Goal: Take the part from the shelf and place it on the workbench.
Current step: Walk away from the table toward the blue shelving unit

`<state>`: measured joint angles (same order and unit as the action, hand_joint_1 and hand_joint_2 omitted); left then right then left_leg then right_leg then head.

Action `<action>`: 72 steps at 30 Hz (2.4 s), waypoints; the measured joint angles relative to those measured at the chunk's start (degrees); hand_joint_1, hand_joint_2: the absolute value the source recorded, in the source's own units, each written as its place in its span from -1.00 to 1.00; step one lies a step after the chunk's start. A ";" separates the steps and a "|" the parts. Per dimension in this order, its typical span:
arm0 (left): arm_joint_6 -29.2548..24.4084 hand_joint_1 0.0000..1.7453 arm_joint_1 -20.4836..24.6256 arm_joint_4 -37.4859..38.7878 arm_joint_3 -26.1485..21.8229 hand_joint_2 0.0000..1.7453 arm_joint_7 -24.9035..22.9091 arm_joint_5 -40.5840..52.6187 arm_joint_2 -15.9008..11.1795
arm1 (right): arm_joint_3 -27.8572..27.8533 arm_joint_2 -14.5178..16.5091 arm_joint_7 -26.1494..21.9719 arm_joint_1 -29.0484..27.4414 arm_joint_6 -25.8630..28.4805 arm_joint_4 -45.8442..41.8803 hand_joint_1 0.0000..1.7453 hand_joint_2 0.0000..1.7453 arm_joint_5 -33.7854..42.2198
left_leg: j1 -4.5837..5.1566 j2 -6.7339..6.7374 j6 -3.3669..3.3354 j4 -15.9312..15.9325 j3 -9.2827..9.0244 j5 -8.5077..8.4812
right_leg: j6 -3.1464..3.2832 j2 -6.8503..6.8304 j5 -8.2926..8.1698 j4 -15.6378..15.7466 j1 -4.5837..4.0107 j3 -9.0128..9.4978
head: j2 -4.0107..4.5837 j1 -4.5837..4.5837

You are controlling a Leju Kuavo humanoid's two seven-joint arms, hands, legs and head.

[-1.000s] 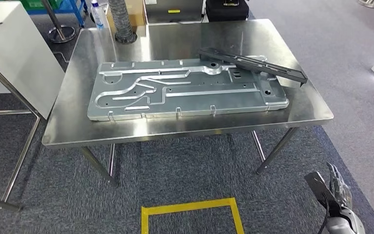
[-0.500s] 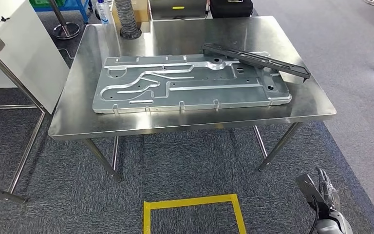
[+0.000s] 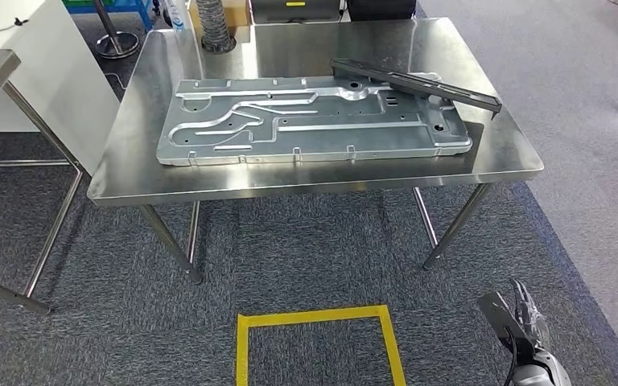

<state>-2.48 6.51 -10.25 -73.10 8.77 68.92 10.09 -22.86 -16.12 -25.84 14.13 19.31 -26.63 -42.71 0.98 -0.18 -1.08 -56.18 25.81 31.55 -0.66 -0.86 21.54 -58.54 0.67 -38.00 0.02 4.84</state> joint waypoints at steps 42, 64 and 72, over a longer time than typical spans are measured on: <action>1.66 -1.00 -0.48 0.00 -0.30 -1.00 -0.22 -1.25 0.03 | -0.20 2.61 1.14 0.14 2.04 0.99 -1.00 -1.00 -5.08 | -0.26 -0.04 -1.38 -0.54 8.14 -7.74 | -2.27 0.55 9.43 -12.36 0.75 1.26 | 0.00 0.01; 1.80 -1.00 0.31 -0.04 -0.07 -1.00 -0.55 0.26 -0.29 | -0.66 1.42 0.68 1.91 2.62 2.28 -1.00 -1.00 -3.51 | 0.70 -0.02 -1.26 2.81 -1.38 -1.81 | -0.14 0.07 0.05 1.83 0.04 1.40 | 0.00 0.03; 1.79 -1.00 0.23 -0.04 -0.05 -1.00 -1.37 -0.08 -0.32 | -0.76 1.18 0.71 1.86 2.28 2.78 -1.00 -1.00 -4.38 | 0.13 0.36 -1.56 1.29 5.71 -6.64 | -2.47 0.54 8.76 -13.86 1.41 -0.50 | 0.00 0.02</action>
<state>-0.68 6.74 -10.29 -73.16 7.40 68.84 9.77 -23.63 -14.95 -25.13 15.99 21.59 -23.86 -47.10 1.12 0.18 -2.64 -54.89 31.52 24.91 -3.13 -0.31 30.30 -72.40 2.08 -38.50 0.02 4.86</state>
